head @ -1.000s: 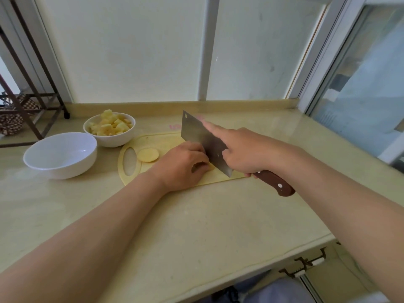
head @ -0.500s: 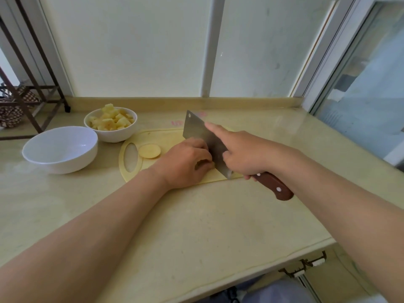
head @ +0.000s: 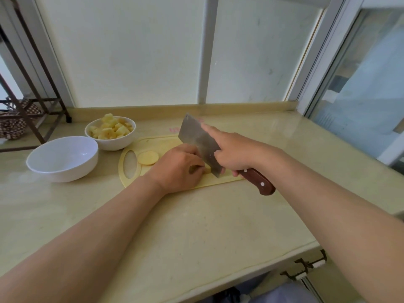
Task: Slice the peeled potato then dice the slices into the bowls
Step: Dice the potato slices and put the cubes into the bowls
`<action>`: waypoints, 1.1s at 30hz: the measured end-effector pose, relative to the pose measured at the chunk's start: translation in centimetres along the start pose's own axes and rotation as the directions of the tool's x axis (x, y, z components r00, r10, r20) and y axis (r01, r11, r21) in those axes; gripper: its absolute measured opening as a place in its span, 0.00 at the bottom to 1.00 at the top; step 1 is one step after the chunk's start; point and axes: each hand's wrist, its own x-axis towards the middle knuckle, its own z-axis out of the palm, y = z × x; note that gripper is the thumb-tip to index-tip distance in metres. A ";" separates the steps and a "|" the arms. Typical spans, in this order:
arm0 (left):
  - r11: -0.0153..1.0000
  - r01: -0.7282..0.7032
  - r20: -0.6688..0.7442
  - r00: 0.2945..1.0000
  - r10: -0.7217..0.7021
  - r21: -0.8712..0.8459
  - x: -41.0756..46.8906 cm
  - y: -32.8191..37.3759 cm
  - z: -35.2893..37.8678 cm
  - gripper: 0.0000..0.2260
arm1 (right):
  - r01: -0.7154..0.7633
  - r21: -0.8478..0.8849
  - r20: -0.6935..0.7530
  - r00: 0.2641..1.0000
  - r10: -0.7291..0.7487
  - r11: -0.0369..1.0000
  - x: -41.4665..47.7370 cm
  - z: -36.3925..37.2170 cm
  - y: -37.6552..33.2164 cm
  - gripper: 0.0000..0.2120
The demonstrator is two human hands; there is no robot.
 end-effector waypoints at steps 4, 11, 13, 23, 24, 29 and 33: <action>1.000 0.007 0.010 1.000 -0.007 -0.009 0.0 -0.2 0.0 0.03 | 0.027 -0.029 -0.018 0.999 -0.027 0.999 -0.3 -0.4 0.1 0.43; 1.000 -0.004 0.011 1.000 0.004 -0.017 0.1 -0.2 0.0 0.04 | 0.050 -0.084 -0.033 0.998 -0.053 0.995 -1.5 -1.1 0.5 0.41; 1.000 -0.003 0.013 1.000 0.003 -0.017 0.1 -0.2 0.0 0.04 | 0.058 -0.099 -0.041 0.997 -0.062 0.993 -1.6 -1.0 0.4 0.41; 1.000 -0.002 0.008 1.000 0.002 -0.024 0.1 -0.2 0.0 0.02 | 0.059 -0.145 -0.058 0.996 -0.068 0.988 -2.6 -1.2 0.2 0.40; 1.000 -0.004 0.008 1.000 0.004 -0.025 0.1 -0.2 0.0 0.02 | 0.058 -0.145 -0.052 0.996 -0.066 0.988 -2.8 -1.2 0.1 0.40; 1.000 -0.005 0.010 1.000 0.005 -0.024 0.1 -0.2 0.0 0.02 | 0.067 -0.136 -0.028 0.997 -0.072 0.988 -3.8 -1.3 -0.1 0.40; 1.000 -0.007 0.007 1.000 0.008 -0.024 0.1 -0.3 0.1 0.03 | 0.054 -0.140 -0.015 0.998 -0.057 0.989 -4.6 -1.5 0.3 0.38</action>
